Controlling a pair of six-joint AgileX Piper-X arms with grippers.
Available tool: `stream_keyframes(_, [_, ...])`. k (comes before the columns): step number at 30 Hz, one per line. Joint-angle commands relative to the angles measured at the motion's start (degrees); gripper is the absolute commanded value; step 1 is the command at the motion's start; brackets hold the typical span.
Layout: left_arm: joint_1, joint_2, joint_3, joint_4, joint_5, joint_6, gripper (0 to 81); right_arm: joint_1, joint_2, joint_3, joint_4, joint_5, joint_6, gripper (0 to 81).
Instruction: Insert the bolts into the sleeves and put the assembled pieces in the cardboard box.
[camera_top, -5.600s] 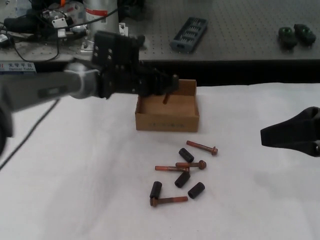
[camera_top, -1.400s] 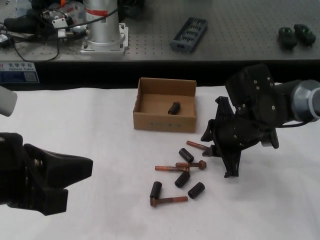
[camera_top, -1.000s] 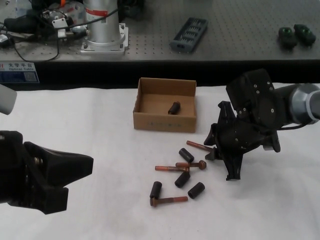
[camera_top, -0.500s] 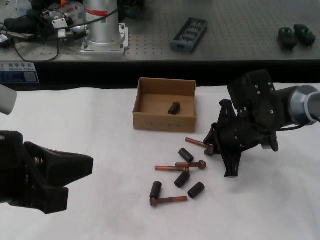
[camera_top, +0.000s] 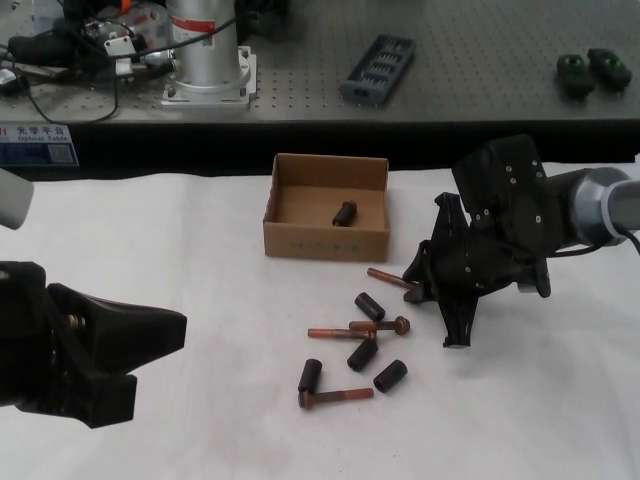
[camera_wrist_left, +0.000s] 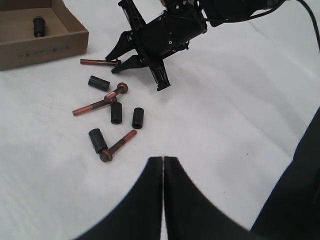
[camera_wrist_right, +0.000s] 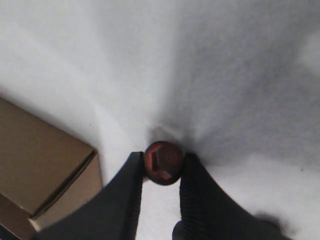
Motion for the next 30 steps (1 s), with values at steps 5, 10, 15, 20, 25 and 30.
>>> stream_keyframes(5, [0.2, -0.5, -0.1, -0.3, -0.2, -0.8, 0.7, -0.4, 1.6, 0.0, 0.4, 0.9, -2.9, 2.9])
stream_keyframes(10, [0.2, -0.5, -0.1, -0.3, -0.2, -0.8, 0.7, -0.4, -0.7, 0.0, 1.9, 1.0, -3.3, 2.9])
stream_keyframes(15, [0.2, -0.5, -0.1, -0.3, -0.2, -0.8, 0.7, -1.3, -4.4, 0.0, 6.0, 1.3, -11.1, 2.9])
stream_keyframes(20, [0.2, -0.5, -0.1, -0.3, -0.2, -0.8, 0.7, -3.1, -8.8, 0.0, 9.1, 1.3, -22.8, 2.9])
stream_keyframes(25, [0.2, -0.5, -0.1, -0.3, -0.2, -0.7, 0.7, -5.2, -13.3, 0.0, 13.2, -1.4, -37.3, 2.9])
stream_keyframes(30, [0.2, -0.5, -0.1, -0.3, -0.2, -0.7, 0.7, -5.8, -15.3, 0.0, 19.8, -7.0, -53.0, 2.9])
